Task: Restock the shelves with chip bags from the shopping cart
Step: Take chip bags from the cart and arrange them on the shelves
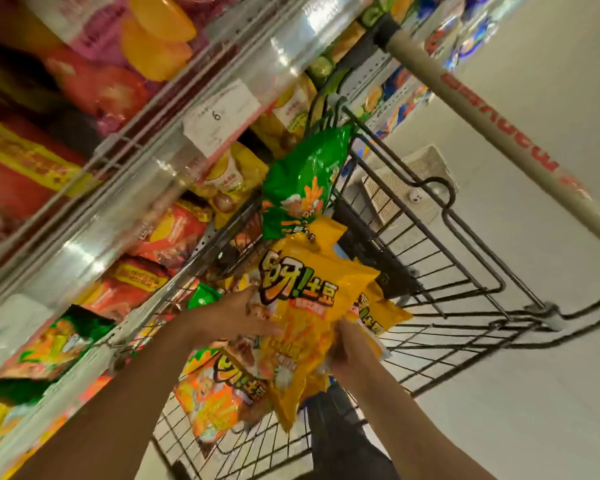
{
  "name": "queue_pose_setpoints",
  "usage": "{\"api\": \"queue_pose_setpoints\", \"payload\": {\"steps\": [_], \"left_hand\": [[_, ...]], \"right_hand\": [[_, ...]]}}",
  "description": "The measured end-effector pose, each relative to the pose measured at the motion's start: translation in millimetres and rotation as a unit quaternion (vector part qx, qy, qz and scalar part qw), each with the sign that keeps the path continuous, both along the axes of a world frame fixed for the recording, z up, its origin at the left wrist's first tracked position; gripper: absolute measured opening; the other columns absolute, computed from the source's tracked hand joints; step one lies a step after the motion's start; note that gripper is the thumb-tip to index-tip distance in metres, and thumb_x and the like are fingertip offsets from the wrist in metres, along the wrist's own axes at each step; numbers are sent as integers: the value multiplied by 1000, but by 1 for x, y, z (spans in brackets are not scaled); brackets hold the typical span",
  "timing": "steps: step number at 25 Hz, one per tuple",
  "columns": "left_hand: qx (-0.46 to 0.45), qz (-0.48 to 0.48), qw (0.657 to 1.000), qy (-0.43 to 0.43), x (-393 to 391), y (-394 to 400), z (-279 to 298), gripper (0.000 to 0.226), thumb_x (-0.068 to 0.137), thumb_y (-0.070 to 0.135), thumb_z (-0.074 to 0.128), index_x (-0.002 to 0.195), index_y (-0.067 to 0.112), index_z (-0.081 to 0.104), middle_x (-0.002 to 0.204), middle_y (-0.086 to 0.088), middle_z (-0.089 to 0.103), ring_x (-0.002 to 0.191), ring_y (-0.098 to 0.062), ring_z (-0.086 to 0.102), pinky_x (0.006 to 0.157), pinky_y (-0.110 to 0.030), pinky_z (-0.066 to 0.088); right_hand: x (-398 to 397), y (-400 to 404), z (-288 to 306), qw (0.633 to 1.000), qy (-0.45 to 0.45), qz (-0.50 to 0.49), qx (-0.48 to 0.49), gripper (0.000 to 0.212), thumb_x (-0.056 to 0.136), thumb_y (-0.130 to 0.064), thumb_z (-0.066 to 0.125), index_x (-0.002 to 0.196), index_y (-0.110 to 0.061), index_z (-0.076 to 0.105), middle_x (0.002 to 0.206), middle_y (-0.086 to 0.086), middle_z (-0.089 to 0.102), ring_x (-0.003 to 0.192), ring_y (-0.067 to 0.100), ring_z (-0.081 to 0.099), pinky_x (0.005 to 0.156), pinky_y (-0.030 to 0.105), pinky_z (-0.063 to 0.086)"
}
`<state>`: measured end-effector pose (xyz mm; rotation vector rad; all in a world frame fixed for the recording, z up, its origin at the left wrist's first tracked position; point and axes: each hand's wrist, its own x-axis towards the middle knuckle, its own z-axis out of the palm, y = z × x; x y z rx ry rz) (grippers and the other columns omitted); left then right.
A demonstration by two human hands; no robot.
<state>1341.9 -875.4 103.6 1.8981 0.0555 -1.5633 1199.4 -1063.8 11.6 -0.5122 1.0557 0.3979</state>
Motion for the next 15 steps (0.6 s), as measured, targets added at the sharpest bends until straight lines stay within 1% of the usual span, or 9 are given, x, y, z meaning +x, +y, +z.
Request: {"api": "queue_pose_setpoints", "payload": {"steps": [1, 2, 4, 6, 7, 8, 10, 12, 15], "left_hand": [[-16, 13, 1000, -2, -10, 11, 7, 76, 53, 66, 90, 118, 41, 61, 122, 14, 61, 110, -12, 60, 98, -41, 52], [-37, 27, 999, -2, -21, 23, 15, 70, 54, 66, 90, 114, 42, 62, 118, 16, 64, 105, -9, 62, 90, -35, 54], [-70, 76, 994, -22, -47, 47, 35, 69, 59, 62, 90, 119, 56, 57, 114, 30, 67, 98, 1, 66, 80, -26, 58], [-80, 156, 981, -84, -81, 74, 56, 66, 64, 56, 90, 118, 67, 56, 120, 26, 69, 106, -5, 69, 87, -28, 60], [-91, 201, 968, -115, -100, 88, 66, 62, 66, 50, 91, 117, 66, 58, 121, 19, 72, 108, -11, 71, 88, -34, 61], [-101, 241, 954, -147, -120, 101, 74, 61, 69, 43, 92, 117, 63, 60, 120, 13, 74, 106, -15, 73, 84, -43, 63], [-100, 320, 917, -218, -169, 128, 90, 71, 71, 33, 92, 126, 59, 55, 114, 12, 76, 98, -16, 76, 70, -54, 63], [-99, 391, 868, -290, -230, 156, 108, 78, 67, 31, 95, 131, 48, 55, 106, 8, 76, 89, -16, 76, 63, -56, 62], [-83, 463, 801, -371, -325, 194, 127, 67, 68, 31, 95, 124, 35, 57, 97, -14, 71, 70, -24, 69, 59, -56, 62]], "right_hand": [[-7, 0, 7, 999, -30, 22, 6, 46, 69, -35, 87, 111, -21, 77, 113, 15, 76, 100, 32, 75, 73, 44, 62], [-14, 1, 13, 997, -58, 50, 7, 56, 64, -37, 92, 115, -22, 75, 118, 15, 74, 105, 33, 73, 78, 46, 61], [-27, 5, 27, 991, -102, 91, -8, 72, 66, -39, 92, 130, -18, 66, 126, 17, 70, 113, 38, 69, 91, 56, 57], [-37, 13, 47, 981, -138, 111, -75, 70, 75, -31, 89, 136, -12, 60, 126, 19, 70, 114, 41, 68, 97, 62, 53], [-42, 19, 56, 975, -156, 116, -107, 64, 80, -25, 85, 137, -10, 59, 125, 19, 70, 112, 41, 68, 96, 62, 53], [-47, 24, 68, 968, -177, 119, -129, 59, 83, -20, 81, 137, -11, 59, 124, 18, 71, 111, 40, 69, 95, 61, 54], [-62, 38, 95, 949, -230, 142, -162, 54, 85, -17, 79, 135, -17, 60, 122, 13, 73, 110, 35, 71, 92, 57, 57], [-87, 61, 124, 922, -278, 180, -201, 54, 83, -20, 84, 132, -23, 61, 120, 8, 74, 109, 32, 72, 89, 58, 58], [-132, 103, 160, 864, -344, 225, -290, 66, 73, -33, 91, 131, -29, 60, 123, 1, 73, 115, 27, 69, 97, 59, 54]]}}
